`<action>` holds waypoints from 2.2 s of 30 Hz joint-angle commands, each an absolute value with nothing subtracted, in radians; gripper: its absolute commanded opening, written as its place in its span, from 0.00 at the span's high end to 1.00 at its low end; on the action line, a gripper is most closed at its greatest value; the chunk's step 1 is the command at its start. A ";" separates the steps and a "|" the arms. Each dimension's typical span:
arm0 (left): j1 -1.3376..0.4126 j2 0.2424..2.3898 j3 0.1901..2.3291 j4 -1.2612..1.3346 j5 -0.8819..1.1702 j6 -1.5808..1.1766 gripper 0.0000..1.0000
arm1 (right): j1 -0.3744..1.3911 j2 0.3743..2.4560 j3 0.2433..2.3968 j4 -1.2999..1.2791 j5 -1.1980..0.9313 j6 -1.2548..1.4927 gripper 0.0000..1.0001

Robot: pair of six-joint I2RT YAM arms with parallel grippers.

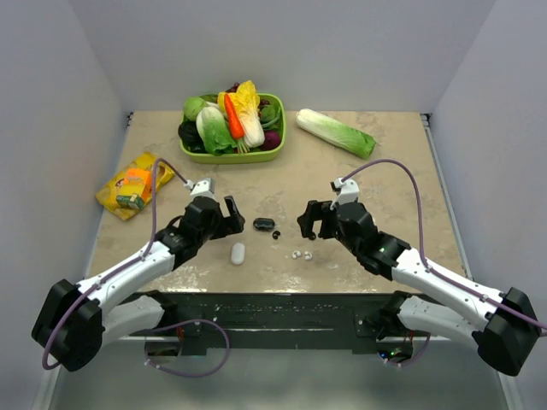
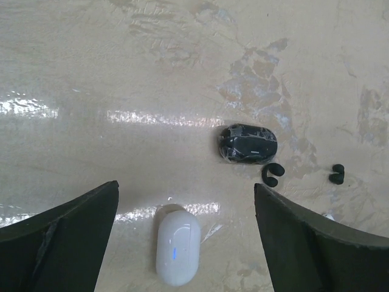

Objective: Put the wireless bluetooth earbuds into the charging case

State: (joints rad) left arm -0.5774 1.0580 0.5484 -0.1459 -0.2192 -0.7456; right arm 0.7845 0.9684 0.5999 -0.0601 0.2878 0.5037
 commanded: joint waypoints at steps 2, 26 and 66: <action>-0.607 1.117 0.584 -0.065 -0.170 -0.646 0.00 | 0.784 0.947 0.603 -0.051 0.275 0.485 0.02; -0.795 1.623 0.960 -0.143 -0.433 -0.537 0.01 | 0.782 0.882 0.637 -0.120 0.279 0.451 0.02; -0.862 1.793 1.014 -0.209 -0.503 -0.672 0.19 | 0.782 0.862 0.603 -0.114 0.310 0.471 0.02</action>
